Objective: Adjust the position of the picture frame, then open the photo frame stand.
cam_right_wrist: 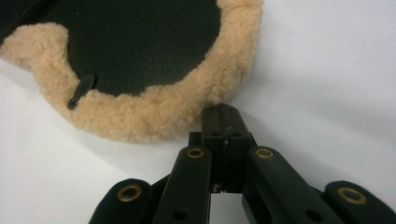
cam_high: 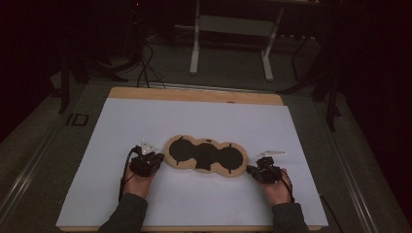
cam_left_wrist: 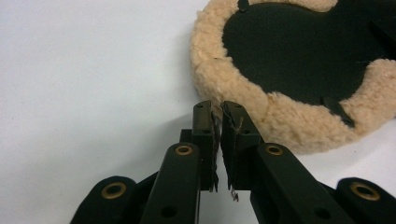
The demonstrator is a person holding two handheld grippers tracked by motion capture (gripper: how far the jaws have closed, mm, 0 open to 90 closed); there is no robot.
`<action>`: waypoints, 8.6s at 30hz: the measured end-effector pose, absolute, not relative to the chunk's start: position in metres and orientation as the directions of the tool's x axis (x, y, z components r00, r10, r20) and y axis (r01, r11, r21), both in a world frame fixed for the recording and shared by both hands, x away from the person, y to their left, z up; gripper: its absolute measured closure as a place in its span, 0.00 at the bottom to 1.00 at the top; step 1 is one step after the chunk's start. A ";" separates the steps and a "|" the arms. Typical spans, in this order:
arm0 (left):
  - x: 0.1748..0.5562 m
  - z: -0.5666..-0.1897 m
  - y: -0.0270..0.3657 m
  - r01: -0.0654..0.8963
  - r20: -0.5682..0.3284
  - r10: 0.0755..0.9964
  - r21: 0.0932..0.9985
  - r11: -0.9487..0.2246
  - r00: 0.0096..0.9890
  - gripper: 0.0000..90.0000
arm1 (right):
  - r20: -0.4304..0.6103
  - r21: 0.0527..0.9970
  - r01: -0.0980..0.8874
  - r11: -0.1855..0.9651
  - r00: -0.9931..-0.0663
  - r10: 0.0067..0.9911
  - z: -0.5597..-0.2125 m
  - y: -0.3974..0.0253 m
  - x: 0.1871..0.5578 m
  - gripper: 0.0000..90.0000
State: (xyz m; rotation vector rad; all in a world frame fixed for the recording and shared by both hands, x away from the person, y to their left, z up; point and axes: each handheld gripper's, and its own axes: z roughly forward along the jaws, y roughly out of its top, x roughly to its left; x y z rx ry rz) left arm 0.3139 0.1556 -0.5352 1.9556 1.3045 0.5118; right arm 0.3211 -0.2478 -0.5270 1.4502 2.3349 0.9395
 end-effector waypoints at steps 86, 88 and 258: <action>0.301 -0.520 0.175 0.622 -0.003 0.947 0.755 -0.208 0.320 0.85 | 0.043 0.738 0.610 0.290 -0.471 0.881 -0.515 -0.236 0.344 0.88; 0.299 -0.516 0.173 0.602 0.002 0.942 0.768 -0.217 0.336 0.83 | 0.048 0.738 0.609 0.291 -0.478 0.877 -0.514 -0.236 0.344 0.88; 0.348 -0.477 0.013 0.292 0.368 0.574 0.592 -0.752 0.731 0.87 | 0.164 0.779 0.598 0.188 -0.484 0.860 -0.497 -0.250 0.333 0.56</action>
